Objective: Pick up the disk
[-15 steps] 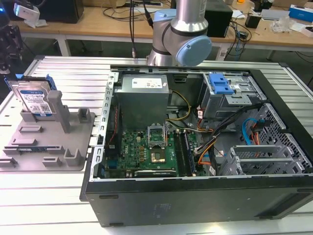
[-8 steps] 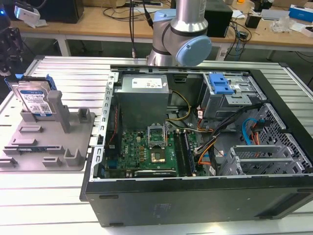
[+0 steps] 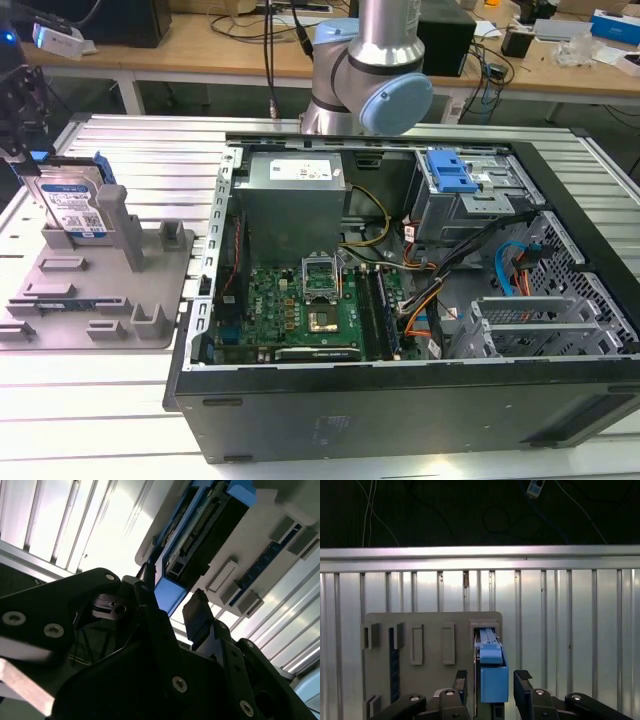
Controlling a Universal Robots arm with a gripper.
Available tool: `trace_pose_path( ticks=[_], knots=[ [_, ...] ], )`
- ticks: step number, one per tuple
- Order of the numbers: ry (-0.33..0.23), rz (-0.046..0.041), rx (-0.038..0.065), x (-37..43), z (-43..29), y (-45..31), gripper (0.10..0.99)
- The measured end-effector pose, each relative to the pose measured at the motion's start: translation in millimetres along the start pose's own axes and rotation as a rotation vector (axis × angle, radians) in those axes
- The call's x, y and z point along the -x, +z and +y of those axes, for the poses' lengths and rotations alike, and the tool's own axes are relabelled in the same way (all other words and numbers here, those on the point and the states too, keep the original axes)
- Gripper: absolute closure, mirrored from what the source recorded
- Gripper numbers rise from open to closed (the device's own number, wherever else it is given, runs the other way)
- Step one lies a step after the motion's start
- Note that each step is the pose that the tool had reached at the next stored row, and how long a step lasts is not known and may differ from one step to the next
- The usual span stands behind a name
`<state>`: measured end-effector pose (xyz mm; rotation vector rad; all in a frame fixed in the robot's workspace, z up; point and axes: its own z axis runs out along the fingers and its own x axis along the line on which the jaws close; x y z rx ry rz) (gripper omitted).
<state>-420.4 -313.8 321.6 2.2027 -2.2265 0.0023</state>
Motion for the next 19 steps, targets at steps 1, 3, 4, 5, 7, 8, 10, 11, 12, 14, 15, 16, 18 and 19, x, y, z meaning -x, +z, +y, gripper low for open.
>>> trace_pose_path(
  ticks=[1, 3, 4, 5, 7, 8, 10, 11, 12, 14, 15, 16, 18, 19],
  knots=[
    [-0.001, 0.0, 0.0, 0.0, 0.1, 0.8, 0.588],
    [-0.004, 0.0001, 0.0, 0.0, 0.2, 2.9, 0.588],
    [-0.006, 0.0, 0.0, 0.0, 0.2, 3.9, 0.588],
    [-0.007, 0.0, 0.0, 0.1, 0.2, 4.7, 0.588],
    [-0.009, 0.0001, 0.0, 0.1, 0.3, 5.8, 0.588],
    [-0.009, 0.0001, 0.0, 0.1, 0.3, 6.3, 0.588],
    [-0.011, 0.0, 0.0, 0.1, 0.3, 7.8, 0.588],
    [-0.012, 0.0001, 0.0, 0.1, 0.3, 8.2, 0.588],
    [-0.012, 0.0001, 0.0, 0.3, 0.3, 8.7, 0.588],
    [-0.012, 0.0001, 0.0, 0.6, 0.3, 9.4, 0.588],
    [-0.013, 0.0001, 0.0, 0.8, 0.3, 9.8, 0.588],
    [-0.013, 0.0, 0.0, 0.9, 0.3, 10.4, 0.588],
    [-0.013, 0.0, 0.0, 1.2, 0.3, 12.0, 0.588],
    [-0.013, 0.0001, 0.0, 1.2, 0.3, 12.4, 0.588]
  ],
)
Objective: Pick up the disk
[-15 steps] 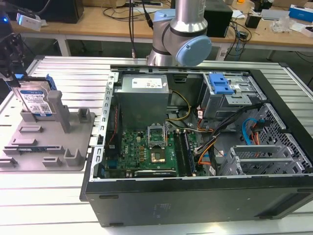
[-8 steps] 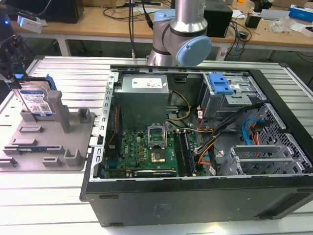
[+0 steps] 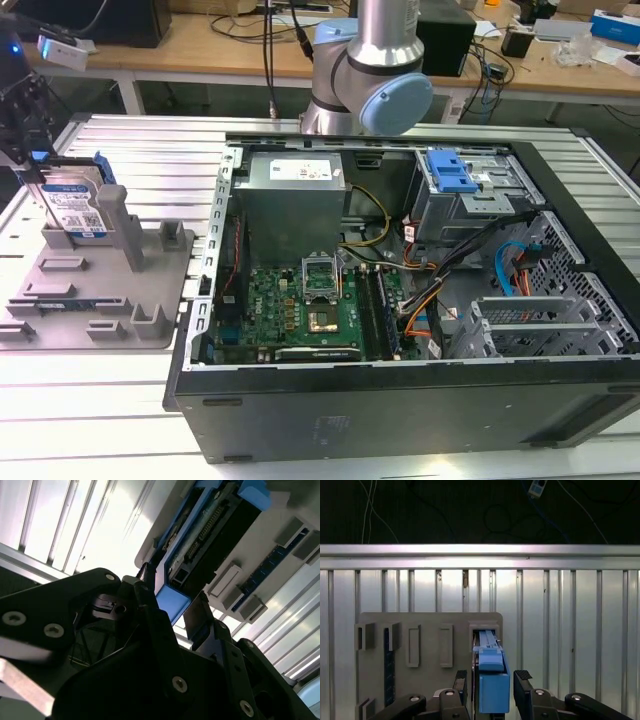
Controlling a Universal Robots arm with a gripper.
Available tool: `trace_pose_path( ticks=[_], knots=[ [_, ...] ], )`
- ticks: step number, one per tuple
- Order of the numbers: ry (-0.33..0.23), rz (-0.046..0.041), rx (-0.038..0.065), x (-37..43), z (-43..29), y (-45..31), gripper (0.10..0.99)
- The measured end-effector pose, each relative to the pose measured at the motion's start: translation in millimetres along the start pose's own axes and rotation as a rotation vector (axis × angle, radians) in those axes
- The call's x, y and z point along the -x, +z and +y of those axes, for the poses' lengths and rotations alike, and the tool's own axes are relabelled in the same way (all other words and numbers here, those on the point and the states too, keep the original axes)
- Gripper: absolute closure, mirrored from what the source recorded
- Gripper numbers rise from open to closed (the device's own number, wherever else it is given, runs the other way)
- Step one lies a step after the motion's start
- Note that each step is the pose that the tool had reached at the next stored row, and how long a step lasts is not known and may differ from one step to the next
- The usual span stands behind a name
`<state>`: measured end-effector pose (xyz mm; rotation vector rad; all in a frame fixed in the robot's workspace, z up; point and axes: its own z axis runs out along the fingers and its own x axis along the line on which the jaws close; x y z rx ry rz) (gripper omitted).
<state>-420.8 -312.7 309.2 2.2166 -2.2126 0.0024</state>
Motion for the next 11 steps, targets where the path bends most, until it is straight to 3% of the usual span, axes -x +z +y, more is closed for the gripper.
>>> trace_pose_path(
  ticks=[11],
  knots=[
    [0.0, 0.0, 0.0, 0.2, 0.0, 4.3, 0.588]
  ],
)
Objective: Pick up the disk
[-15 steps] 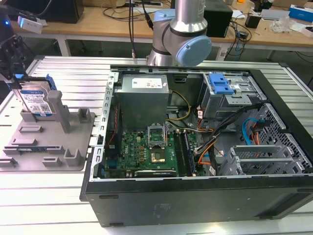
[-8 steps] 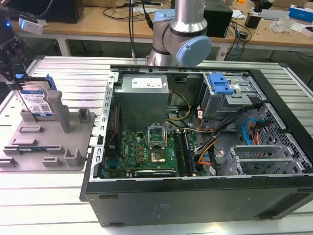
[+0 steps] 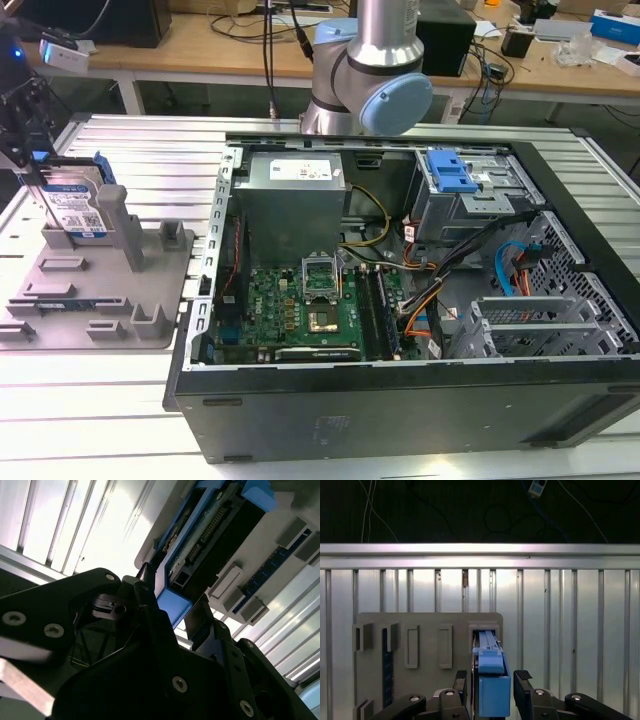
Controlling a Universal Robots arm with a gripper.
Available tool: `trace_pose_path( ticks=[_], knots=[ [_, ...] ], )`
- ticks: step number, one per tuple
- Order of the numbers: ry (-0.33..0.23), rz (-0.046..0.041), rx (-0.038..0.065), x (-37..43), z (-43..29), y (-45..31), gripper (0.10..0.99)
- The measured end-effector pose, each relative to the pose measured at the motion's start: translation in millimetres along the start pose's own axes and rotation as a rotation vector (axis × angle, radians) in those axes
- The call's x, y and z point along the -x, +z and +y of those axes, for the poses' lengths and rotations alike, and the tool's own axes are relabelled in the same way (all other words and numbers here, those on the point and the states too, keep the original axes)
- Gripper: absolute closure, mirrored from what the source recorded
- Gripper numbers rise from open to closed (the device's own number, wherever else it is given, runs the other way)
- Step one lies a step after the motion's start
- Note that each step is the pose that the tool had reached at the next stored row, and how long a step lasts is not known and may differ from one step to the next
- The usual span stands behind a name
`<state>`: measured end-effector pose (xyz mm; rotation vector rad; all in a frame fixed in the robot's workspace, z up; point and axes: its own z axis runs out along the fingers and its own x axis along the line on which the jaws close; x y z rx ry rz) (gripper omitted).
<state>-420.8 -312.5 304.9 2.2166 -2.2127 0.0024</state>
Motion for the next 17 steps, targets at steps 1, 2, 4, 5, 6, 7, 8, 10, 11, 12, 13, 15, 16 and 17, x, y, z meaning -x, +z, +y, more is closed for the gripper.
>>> trace_pose_path(
  ticks=[1, 2, 4, 5, 6, 7, 8, 10, 11, 12, 13, 15, 16, 17],
  knots=[
    [0.0, 0.0, 0.0, 0.0, 0.0, 0.4, 0.588],
    [0.0, 0.0, 0.0, 0.0, 0.0, 1.0, 0.588],
    [0.0, 0.0, 0.0, 0.0, 0.0, 1.7, 0.588],
    [0.0, 0.0, 0.0, 0.0, 0.0, 2.0, 0.588],
    [0.0, 0.0, 0.0, 0.0, 0.0, 2.2, 0.588],
    [0.0, 0.0, 0.0, 0.0, 0.0, 2.7, 0.588],
    [0.0, 0.0, 0.0, 0.0, 0.0, 3.0, 0.588],
    [0.0, 0.0, 0.0, 0.0, 0.0, 3.5, 0.588],
    [0.0, 0.0, 0.0, 0.0, 0.0, 3.7, 0.588],
    [0.0, 0.0, 0.0, 0.0, 0.0, 3.9, 0.588],
    [0.0, 0.0, 0.0, 0.0, 0.0, 4.2, 0.588],
    [0.0, 0.0, 0.0, 0.0, 0.0, 4.6, 0.588],
    [0.0, 0.0001, 0.0, 0.0, 0.0, 4.7, 0.588],
    [0.0, 0.0, 0.0, 0.0, 0.0, 4.9, 0.588]
  ],
)
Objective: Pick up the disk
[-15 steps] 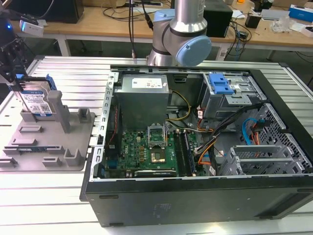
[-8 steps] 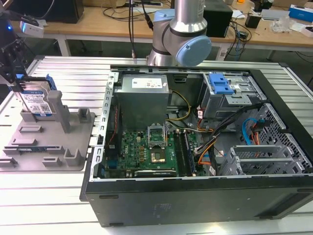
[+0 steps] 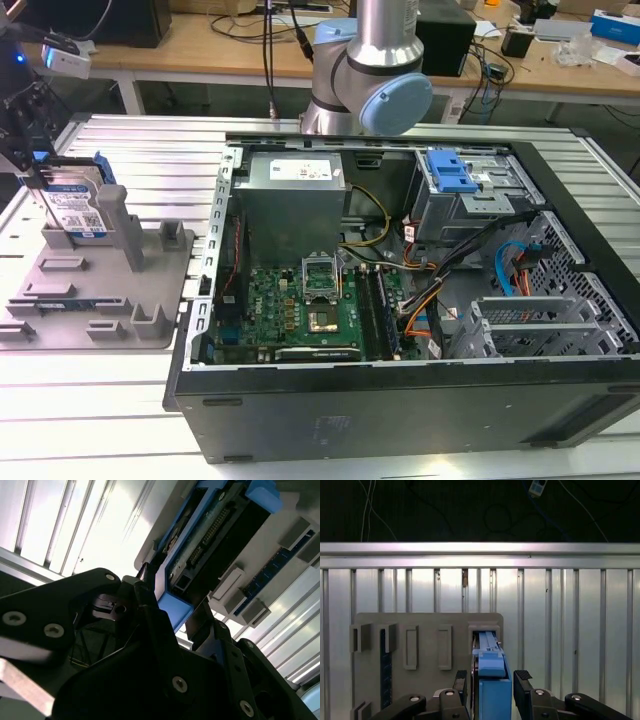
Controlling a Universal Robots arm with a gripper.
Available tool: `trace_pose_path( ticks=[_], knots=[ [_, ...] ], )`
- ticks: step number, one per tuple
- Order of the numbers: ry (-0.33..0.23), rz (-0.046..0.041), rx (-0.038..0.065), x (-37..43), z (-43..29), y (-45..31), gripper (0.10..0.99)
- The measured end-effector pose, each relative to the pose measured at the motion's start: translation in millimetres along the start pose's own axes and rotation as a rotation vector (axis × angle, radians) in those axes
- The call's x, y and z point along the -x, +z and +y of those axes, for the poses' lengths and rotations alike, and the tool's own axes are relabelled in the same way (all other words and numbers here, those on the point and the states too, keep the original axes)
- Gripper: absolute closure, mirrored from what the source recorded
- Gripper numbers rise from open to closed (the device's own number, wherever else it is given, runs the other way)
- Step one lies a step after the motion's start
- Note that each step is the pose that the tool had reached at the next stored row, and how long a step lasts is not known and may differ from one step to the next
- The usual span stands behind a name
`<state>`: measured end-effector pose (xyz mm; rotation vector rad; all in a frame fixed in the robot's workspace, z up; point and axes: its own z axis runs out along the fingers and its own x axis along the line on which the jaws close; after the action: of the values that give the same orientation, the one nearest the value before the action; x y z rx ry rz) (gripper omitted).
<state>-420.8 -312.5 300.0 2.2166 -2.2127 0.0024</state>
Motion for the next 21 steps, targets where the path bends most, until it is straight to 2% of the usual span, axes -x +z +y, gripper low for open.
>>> trace_pose_path(
  ticks=[6, 10, 21],
  knots=[
    [0.0, 0.0, 0.0, 0.0, 0.2, 0.5, 0.588],
    [0.0, 0.0, 0.0, 0.0, 0.2, 1.0, 0.722],
    [0.0, 0.0, 0.0, 0.0, 0.2, 1.5, 0.722]
  ],
)
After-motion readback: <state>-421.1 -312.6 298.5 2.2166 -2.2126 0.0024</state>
